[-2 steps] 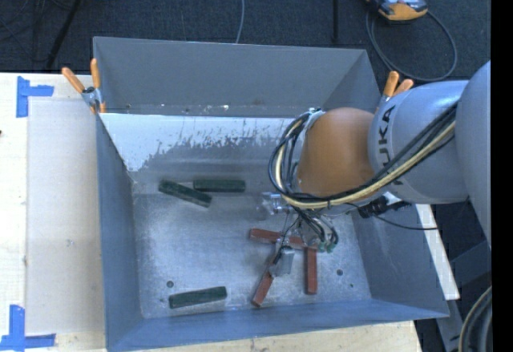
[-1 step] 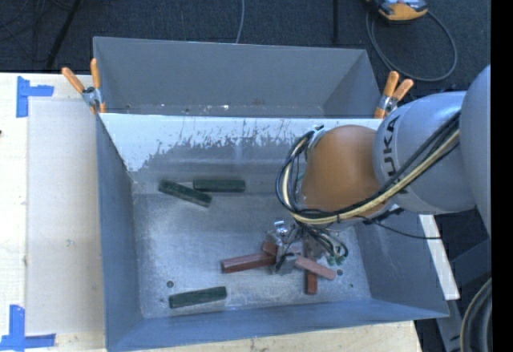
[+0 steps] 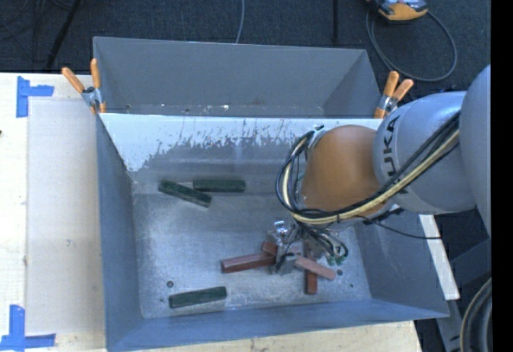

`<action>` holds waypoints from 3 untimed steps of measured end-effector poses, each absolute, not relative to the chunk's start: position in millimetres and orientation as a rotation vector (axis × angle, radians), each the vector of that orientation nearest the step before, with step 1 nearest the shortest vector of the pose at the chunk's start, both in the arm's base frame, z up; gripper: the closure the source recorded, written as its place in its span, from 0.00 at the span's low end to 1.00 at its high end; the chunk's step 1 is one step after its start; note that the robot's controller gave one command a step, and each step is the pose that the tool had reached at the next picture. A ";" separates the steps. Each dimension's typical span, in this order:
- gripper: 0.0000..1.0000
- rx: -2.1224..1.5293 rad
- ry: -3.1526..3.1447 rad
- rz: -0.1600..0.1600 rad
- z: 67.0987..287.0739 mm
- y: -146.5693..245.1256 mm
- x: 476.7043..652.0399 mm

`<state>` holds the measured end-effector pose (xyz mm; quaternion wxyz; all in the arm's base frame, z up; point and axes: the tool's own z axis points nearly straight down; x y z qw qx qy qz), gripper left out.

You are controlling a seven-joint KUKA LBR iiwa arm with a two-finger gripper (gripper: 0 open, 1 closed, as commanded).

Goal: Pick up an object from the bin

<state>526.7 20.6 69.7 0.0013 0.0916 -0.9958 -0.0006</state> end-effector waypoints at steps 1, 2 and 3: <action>1.00 0.286 -3.125 -0.002 70.9 20.5 526.5; 1.00 0.289 -3.131 0.000 100.5 12.7 519.0; 1.00 0.231 -3.138 0.000 253.4 2.8 531.1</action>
Offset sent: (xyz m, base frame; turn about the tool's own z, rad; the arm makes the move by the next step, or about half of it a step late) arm -0.0219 -0.0202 0.0003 -0.0060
